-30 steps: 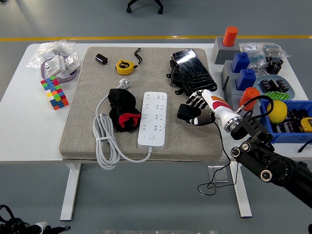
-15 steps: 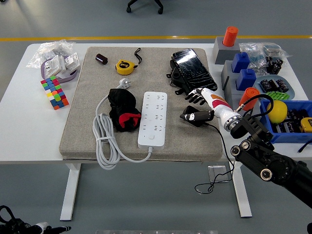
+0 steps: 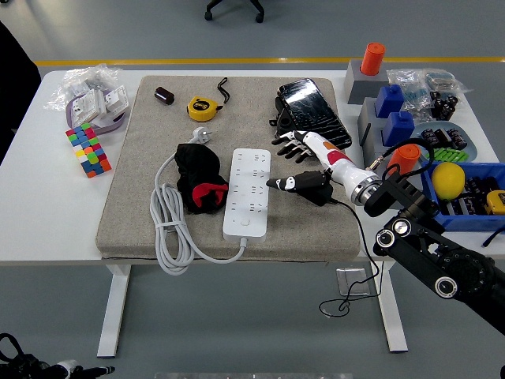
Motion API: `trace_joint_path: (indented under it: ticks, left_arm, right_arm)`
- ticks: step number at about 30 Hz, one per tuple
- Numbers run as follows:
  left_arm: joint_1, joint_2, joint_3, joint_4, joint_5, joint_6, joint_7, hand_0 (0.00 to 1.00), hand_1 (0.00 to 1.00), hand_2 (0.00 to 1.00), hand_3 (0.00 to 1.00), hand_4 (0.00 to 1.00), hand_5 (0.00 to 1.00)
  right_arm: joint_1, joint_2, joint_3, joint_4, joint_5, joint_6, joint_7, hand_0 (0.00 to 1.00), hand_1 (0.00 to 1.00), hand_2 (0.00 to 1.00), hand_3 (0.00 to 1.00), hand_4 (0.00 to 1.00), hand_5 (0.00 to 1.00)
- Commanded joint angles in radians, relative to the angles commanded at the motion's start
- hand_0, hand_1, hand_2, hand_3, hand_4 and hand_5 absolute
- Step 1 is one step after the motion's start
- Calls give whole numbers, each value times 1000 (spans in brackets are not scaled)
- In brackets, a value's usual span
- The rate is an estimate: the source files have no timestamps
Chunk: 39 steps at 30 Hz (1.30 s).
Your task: Pull the plug out and thorw away
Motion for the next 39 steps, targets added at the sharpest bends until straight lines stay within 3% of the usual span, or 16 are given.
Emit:
trace_joint_path:
  ticks: [1,6,7,12,13,20,27,39]
  left_arm:
    - [0,0,0,0,0,0,0,534,664,693,668,835,700]
    - [1,1,1,0,-1,0,-1,534,664,693,668,835,700]
    - [1,1,1,1,-2,0,0,534,664,693,669,835,701]
    - [0,0,2,1,-3,1,-1,534,664,693,669,835,701]
    - [0,0,2,0,-2,1,-1,534,664,692,669,835,701]
    - [-2,1,0,0,0,0,0,534,664,692,668,834,700]
    - [-1,1,2,0,-6,1,-1,534,664,692,667,833,699]
    - [-3,1,0,0,-3,0,1,534,664,692,667,833,701]
  right_arm:
    - [-4,-4,1,36,5,15,-10,181,285,424,806,998,270]
    - [-21,-21,-11,150,17,120,-53,181,285,424,806,998,270]
    - [-23,-23,-20,159,22,152,-61,14,60,187,755,640,2]
    - [-26,-21,-52,135,43,238,-74,14,60,187,755,640,2]
    - [-25,-19,-59,125,46,245,-74,2,12,142,760,637,2]
    - [-5,4,-111,46,52,266,-75,2,2,121,763,649,2]
    - [5,14,-150,0,44,326,-112,2,2,114,783,677,2]
    - [26,30,-157,-45,40,317,-112,2,2,113,814,695,2]
